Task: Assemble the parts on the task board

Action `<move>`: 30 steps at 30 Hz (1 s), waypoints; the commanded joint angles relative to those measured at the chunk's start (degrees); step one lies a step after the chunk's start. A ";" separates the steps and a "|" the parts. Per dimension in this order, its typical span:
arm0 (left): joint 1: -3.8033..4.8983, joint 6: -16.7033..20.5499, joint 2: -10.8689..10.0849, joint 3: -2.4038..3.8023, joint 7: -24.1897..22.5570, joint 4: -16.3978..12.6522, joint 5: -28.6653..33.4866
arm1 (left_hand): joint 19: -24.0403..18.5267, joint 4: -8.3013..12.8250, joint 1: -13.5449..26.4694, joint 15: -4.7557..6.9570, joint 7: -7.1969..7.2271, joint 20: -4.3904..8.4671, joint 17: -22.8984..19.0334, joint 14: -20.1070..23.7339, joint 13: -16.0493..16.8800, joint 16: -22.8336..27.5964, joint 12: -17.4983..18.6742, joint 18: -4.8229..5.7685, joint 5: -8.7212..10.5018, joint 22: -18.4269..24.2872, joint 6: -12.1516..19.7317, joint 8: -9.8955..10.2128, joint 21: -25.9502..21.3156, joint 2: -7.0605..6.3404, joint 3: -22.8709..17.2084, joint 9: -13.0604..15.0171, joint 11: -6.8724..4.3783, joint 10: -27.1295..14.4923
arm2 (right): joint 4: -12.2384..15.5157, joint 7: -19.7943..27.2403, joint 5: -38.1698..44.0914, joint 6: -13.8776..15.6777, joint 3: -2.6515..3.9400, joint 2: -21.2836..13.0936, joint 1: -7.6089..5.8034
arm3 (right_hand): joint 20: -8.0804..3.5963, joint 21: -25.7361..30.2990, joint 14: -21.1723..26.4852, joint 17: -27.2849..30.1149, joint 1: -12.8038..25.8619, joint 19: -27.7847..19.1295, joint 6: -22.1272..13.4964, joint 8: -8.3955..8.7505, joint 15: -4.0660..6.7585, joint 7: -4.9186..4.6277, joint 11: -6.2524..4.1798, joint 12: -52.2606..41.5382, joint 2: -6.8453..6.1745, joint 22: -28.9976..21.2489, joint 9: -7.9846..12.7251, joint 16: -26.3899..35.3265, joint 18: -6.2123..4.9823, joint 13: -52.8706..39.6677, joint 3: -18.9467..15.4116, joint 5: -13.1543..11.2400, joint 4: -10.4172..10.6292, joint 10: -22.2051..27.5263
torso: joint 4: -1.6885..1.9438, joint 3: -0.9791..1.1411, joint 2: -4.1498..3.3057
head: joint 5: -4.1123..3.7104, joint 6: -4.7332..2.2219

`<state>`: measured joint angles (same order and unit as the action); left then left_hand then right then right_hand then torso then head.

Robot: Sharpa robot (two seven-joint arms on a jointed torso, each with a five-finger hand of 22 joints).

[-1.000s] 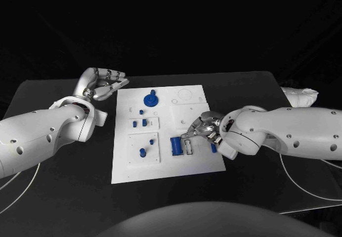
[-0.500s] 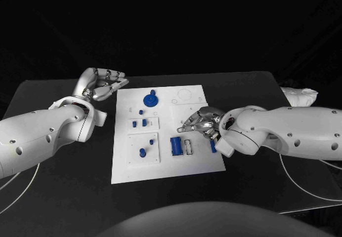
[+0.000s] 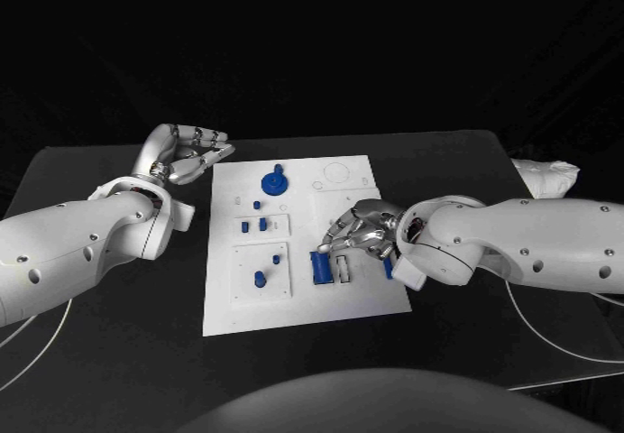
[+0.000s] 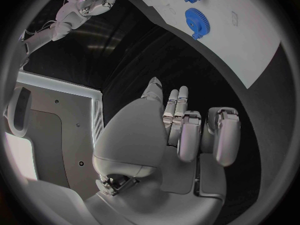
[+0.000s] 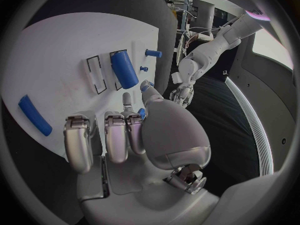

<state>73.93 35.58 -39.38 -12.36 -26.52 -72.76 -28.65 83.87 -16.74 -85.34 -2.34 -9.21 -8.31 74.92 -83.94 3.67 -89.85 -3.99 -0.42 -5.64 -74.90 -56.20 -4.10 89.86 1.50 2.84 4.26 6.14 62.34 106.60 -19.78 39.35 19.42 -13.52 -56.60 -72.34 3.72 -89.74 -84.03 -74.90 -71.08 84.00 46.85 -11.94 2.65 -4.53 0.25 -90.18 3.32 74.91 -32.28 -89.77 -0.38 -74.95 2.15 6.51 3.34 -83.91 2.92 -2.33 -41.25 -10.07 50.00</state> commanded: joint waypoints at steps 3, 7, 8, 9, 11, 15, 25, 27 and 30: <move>0.04 -0.80 0.13 0.05 -0.43 -0.09 -0.20 | 6.13 0.01 0.05 0.11 0.05 0.13 15.08 -6.06 -0.01 -0.15 0.01 0.42 -0.38 -15.10 -0.29 0.25 0.14 0.68 0.39 -0.09 0.02 0.23 | -0.63 -0.13 3.62 -3.94 0.00 0.87 0.37 | -0.46 -0.26 -5.97 -15.10 -0.90 6.00 0.26 0.90 0.59 0.71 -0.83 0.18 0.25 15.09 1.56 -0.23 0.38 -15.05 0.53 -0.53 -0.06 -6.09 | 0.01 0.01 0.00 | 0.00 0.00; 0.04 -0.80 0.14 0.05 -0.43 -0.10 -0.23 | 6.13 0.01 0.05 0.11 0.05 0.13 15.08 -6.06 -0.01 -0.15 0.01 0.42 -0.38 -15.10 -0.29 0.25 0.14 0.68 0.39 -0.09 0.02 0.23 | -1.12 -0.20 3.84 -4.06 0.00 1.42 0.66 | -0.80 -0.26 -5.97 -15.10 -1.48 6.00 0.39 2.02 0.98 1.27 -1.31 0.18 0.43 15.09 3.33 -0.23 0.38 -15.05 0.84 -0.59 -0.27 -6.09 | 0.02 0.00 0.00 | 0.01 0.00; 0.04 -0.80 0.13 0.05 -0.43 -0.10 -0.23 | 6.13 0.01 0.05 0.11 0.05 0.13 15.08 -6.06 -0.01 -0.15 0.01 0.42 -0.38 -15.10 -0.29 0.25 0.14 0.68 0.39 -0.09 0.02 0.23 | -1.22 -0.17 3.88 -4.06 0.00 1.54 0.73 | -0.90 -0.26 -5.97 -15.10 -1.60 6.00 0.53 2.29 1.08 1.41 -1.40 0.18 0.45 15.09 3.78 -0.23 0.38 -15.05 0.90 -0.60 -0.31 -6.09 | 0.03 0.00 0.00 | 0.02 0.00; 0.04 -0.80 0.13 0.05 -0.43 -0.10 -0.24 | 6.13 0.01 0.05 0.11 0.05 0.13 15.08 -6.06 -0.01 -0.15 0.01 0.42 -0.38 -15.10 -0.29 0.25 0.14 0.68 0.39 -0.09 0.02 0.23 | -1.31 -0.15 3.91 -4.06 0.00 1.65 0.79 | -0.99 -0.26 -5.97 -15.10 -1.71 6.00 0.68 2.52 1.17 1.55 -1.50 0.18 0.47 15.09 4.19 -0.23 0.38 -15.05 0.96 -0.62 -0.35 -6.09 | 0.04 0.02 0.00 | 0.05 0.00; 0.04 -0.80 0.12 0.05 -0.42 -0.11 -0.24 | 6.13 0.01 0.05 0.11 0.05 0.13 15.08 -6.06 -0.01 -0.15 0.01 0.42 -0.38 -15.10 -0.29 0.25 0.14 0.68 0.39 -0.09 0.02 0.23 | -1.42 -0.11 3.97 -4.06 0.00 1.83 0.87 | -1.16 -0.26 -5.97 -15.10 -1.98 6.00 1.01 2.92 1.34 1.80 -1.72 0.18 0.52 15.09 4.96 -0.23 0.38 -15.05 1.10 -0.63 -0.46 -6.09 | 0.03 0.02 -0.02 | 0.05 0.00; 0.04 -0.81 0.12 0.05 -0.42 -0.11 -0.25 | 6.13 0.01 0.05 0.11 0.05 0.13 15.08 -6.06 -0.01 -0.15 0.01 0.42 -0.38 -15.10 -0.29 0.25 0.14 0.68 0.39 -0.09 0.02 0.23 | -1.56 -0.07 4.08 -4.01 0.00 2.06 0.97 | -1.42 -0.26 -5.97 -15.10 -2.55 6.00 1.77 3.37 1.61 2.15 -2.07 0.18 0.69 15.09 6.04 -0.23 0.38 -15.05 1.42 -0.59 -0.74 -6.09 | 0.00 0.03 0.01 | 0.04 0.00; 0.04 -0.89 0.20 0.05 -0.41 -0.10 -0.25 | 6.13 0.02 -0.07 0.12 0.07 0.13 15.08 -6.06 -0.01 -0.15 0.01 0.42 -0.40 -15.10 -0.30 0.26 0.14 0.77 0.47 -0.10 0.01 0.26 | -1.59 -0.35 4.81 -3.19 0.00 2.25 1.03 | -1.89 -0.26 -5.97 -15.10 -4.65 6.00 5.33 3.48 2.02 2.46 -2.45 0.18 1.77 15.09 8.17 -0.23 0.38 -15.05 2.90 -0.21 -1.94 -6.09 | 0.04 -0.01 -0.03 | 0.03 0.00; 0.04 -0.90 0.20 0.05 -0.40 -0.09 -0.25 | 6.13 0.02 -0.07 0.12 0.07 0.13 15.08 -6.06 -0.01 -0.15 0.01 0.42 -0.40 -15.10 -0.30 0.26 0.14 0.77 0.47 -0.10 0.01 0.26 | -1.59 -0.35 4.89 -2.97 0.00 2.25 1.04 | -1.92 -0.26 -5.97 -15.10 -4.98 6.00 6.49 3.27 2.03 2.43 -2.44 0.18 2.17 15.09 8.46 -0.23 0.38 -15.05 3.25 -0.19 -2.10 -6.09 | 0.01 -0.01 0.00 | 0.07 0.00; 0.04 -0.93 0.20 0.05 -0.38 -0.10 -0.25 | 6.13 0.02 -0.07 0.12 0.07 0.13 15.08 -6.06 -0.01 -0.15 0.01 0.42 -0.40 -15.10 -0.30 0.26 0.14 0.77 0.47 -0.10 0.01 0.26 | -1.59 -0.27 4.99 -2.62 0.00 2.22 1.04 | -1.93 -0.26 -5.97 -15.10 -5.12 6.00 8.78 2.84 1.99 2.32 -2.37 0.18 2.60 15.09 8.81 -0.23 0.38 -15.05 3.55 -0.27 -2.15 -6.09 | 0.03 0.00 -0.01 | 0.08 0.00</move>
<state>73.93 35.47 -39.31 -12.37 -26.50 -72.74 -28.67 83.87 -16.74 -85.56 -2.34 -9.21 -8.31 74.91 -83.94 3.67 -89.85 -3.99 -0.42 -5.64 -74.90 -56.20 -4.10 89.86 1.73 2.84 4.21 6.14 62.35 104.83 -19.87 43.48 17.50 -13.31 -54.43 -71.54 2.04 -89.74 -83.93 -74.94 -75.02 84.00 54.70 -8.75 4.22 -1.90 -1.77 -90.20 4.95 74.94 -23.31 -89.77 -0.38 -75.16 5.40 5.94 1.18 -84.08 2.93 -2.33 -41.25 -10.01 50.00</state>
